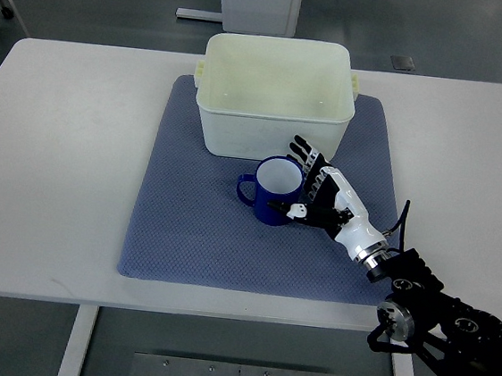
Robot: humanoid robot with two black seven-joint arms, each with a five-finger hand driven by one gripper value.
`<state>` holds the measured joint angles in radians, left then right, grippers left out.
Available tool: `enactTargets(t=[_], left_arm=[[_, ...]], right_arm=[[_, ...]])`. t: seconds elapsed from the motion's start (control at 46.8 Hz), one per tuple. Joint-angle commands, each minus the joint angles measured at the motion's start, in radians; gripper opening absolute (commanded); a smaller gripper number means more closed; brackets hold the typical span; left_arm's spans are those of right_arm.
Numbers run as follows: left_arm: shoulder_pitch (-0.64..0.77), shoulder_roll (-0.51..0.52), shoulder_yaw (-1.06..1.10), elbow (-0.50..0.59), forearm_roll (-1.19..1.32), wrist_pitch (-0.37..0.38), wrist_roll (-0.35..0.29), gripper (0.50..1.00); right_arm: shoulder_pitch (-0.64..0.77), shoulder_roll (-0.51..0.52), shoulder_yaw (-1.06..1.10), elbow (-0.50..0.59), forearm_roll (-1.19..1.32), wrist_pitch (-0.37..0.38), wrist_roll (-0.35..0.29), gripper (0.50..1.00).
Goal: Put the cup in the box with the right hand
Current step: 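Close the right hand fingers around the dark blue mug body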
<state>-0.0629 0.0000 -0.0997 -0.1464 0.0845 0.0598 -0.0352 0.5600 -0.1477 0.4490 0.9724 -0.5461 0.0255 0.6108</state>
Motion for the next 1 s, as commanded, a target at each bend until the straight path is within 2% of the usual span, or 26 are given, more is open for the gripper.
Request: enactTargets(t=[0.0,0.641,0.983], left_arm=[[0.000,0.000,0.000,0.001,0.000,0.000,0.000,1.000],[0.000,0.000,0.000,0.001,0.000,0.000,0.000,1.000],[0.000,0.000,0.000,-0.001,0.000,0.000,0.000,1.000]], right_arm=[[0.001,0.004,-0.009,-0.008,0.000,-0.001,0.000,0.998],[0.023,0.054,-0.033,-0.026,0.000,-0.065,0.000,0.998],[0.023,0.071,-0.052,-0.069,0.002,-0.068,0.000,0.998]])
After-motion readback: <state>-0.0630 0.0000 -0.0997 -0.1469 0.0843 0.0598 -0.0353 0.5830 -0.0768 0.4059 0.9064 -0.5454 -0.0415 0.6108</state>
